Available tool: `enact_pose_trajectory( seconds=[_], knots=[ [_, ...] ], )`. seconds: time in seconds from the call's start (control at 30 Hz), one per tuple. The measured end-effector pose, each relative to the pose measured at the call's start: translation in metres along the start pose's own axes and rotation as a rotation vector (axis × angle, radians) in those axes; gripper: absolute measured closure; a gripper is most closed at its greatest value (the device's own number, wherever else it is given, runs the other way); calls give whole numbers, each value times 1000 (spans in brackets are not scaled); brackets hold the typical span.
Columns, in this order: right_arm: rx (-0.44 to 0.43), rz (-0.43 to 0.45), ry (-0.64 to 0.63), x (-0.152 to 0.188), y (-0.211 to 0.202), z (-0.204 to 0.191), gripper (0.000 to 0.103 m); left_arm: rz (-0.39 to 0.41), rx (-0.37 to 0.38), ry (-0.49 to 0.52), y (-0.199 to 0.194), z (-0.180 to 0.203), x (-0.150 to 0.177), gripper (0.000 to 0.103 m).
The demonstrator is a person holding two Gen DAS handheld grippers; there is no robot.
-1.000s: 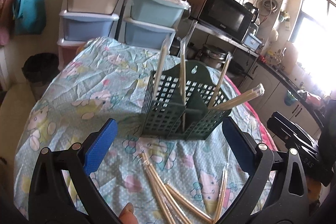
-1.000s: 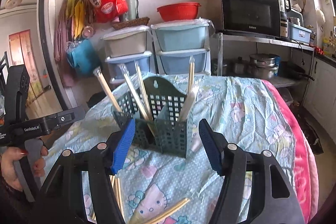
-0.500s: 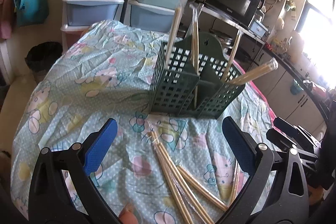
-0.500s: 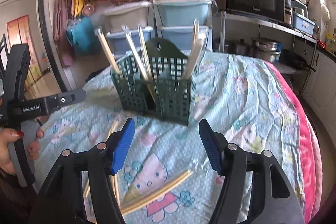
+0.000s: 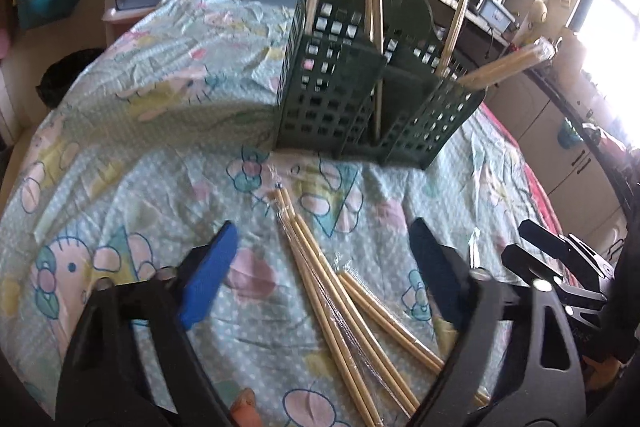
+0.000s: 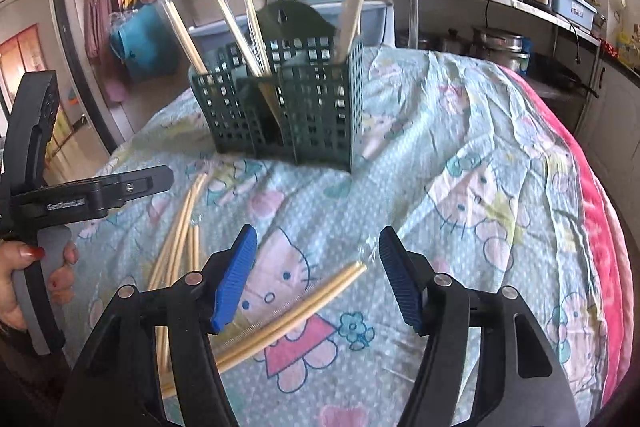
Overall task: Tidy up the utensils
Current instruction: 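Move both open grippers back over the chopstick pile, then grasp a wooden chopstick with the left gripper while the right gripper grasps one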
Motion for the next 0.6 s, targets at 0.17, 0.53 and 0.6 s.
enact_pose_trajectory(
  seconds=[0.17,0.53,0.6],
  knots=[
    [6,-50,7,6,14,2,42,-52,5,-32,19,-5,1,55],
    [3,-171,126,10,44,20,42,-118,-20,-96,46,-23,0,76],
    [7,-187,143,12,47,24,42,-117,-22,-98,48,-25,0,80]
  ],
)
Point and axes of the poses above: each gripper's, at about its wrist camera, not at the fingertips, and y roughly the way its jaws point, z to its right, x to its underside, the point moved 5 cm from there along y, roughly the way its jaws point, and after that the axes turned 7 degrees about y, right-handed, at the moved point
